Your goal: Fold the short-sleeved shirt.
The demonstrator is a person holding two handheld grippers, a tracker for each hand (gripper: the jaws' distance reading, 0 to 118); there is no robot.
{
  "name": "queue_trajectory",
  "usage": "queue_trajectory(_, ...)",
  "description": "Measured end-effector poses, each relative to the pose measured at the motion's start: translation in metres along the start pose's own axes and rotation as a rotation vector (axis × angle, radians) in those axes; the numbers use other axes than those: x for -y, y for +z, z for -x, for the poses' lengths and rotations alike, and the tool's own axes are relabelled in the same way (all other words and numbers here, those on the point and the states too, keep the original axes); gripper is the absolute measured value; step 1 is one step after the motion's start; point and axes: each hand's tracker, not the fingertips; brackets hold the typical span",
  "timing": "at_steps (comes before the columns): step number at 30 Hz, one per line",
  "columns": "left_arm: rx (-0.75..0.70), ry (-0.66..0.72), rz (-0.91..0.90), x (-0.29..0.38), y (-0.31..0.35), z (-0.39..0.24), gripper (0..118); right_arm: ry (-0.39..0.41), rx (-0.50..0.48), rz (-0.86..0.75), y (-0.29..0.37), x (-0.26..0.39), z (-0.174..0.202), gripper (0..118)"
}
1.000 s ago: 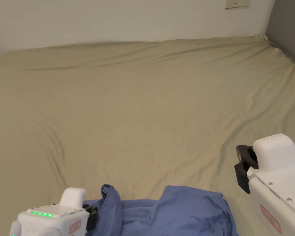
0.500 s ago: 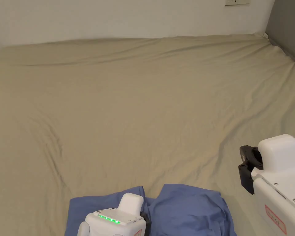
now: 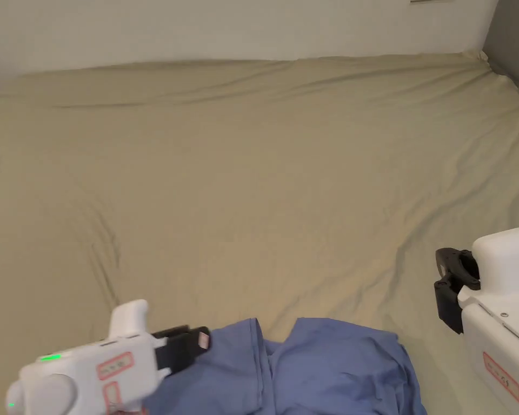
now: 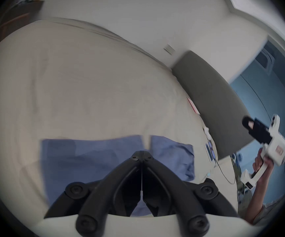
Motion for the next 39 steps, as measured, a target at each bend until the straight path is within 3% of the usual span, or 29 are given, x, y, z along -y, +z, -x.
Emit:
queue_trajectory(1,-0.009,0.031,0.012,-0.003,0.008,0.016,6,0.002,0.0,0.0,0.0,0.0,0.0,2)
queue_trajectory(2,-0.001,0.079,0.033,-0.005,0.018,0.036,19,0.004,-0.001,0.001,-0.001,-0.001,0.001,2)
queue_trajectory(3,0.01,0.131,0.041,-0.004,0.027,0.053,38,0.005,-0.002,0.002,-0.001,-0.001,0.002,2)
queue_trajectory(5,0.021,0.22,0.044,-0.001,0.038,0.085,94,0.009,-0.005,0.003,-0.002,-0.001,0.003,2)
queue_trajectory(6,0.02,0.261,0.053,0.002,0.04,0.099,107,0.012,-0.005,0.004,-0.003,-0.001,0.004,2)
queue_trajectory(11,0.117,0.418,0.058,0.019,0.034,0.121,110,0.018,-0.018,0.016,-0.006,-0.002,0.012,1)
queue_trajectory(19,0.325,0.538,0.142,0.032,-0.027,0.129,107,0.038,-0.056,0.029,-0.003,-0.006,0.022,2)
queue_trajectory(20,0.303,0.53,0.154,0.031,-0.032,0.123,92,0.039,-0.058,0.029,-0.002,-0.007,0.023,2)
queue_trajectory(21,0.231,0.479,0.177,0.031,-0.037,0.115,63,0.039,-0.059,0.03,-0.002,-0.007,0.023,2)
queue_trajectory(22,0.112,0.394,0.194,0.031,-0.043,0.107,27,0.038,-0.059,0.03,-0.002,-0.007,0.023,2)
queue_trajectory(23,-0.021,0.277,0.227,0.03,-0.046,0.099,15,0.035,-0.058,0.031,-0.003,-0.008,0.022,1)
queue_trajectory(25,0.042,0.294,0.201,0.024,-0.041,0.095,15,0.029,-0.056,0.036,-0.004,-0.007,0.021,2)
queue_trajectory(27,-0.098,0.214,0.21,0.017,-0.033,0.086,15,0.025,-0.053,0.039,-0.004,-0.007,0.02,1)
queue_trajectory(30,-0.122,0.1,0.212,0.012,-0.025,0.083,14,0.024,-0.053,0.039,-0.004,-0.007,0.019,2)
queue_trajectory(39,-0.288,0.031,0.143,-0.007,0.025,0.094,12,0.037,-0.063,0.037,-0.004,-0.01,0.026,2)
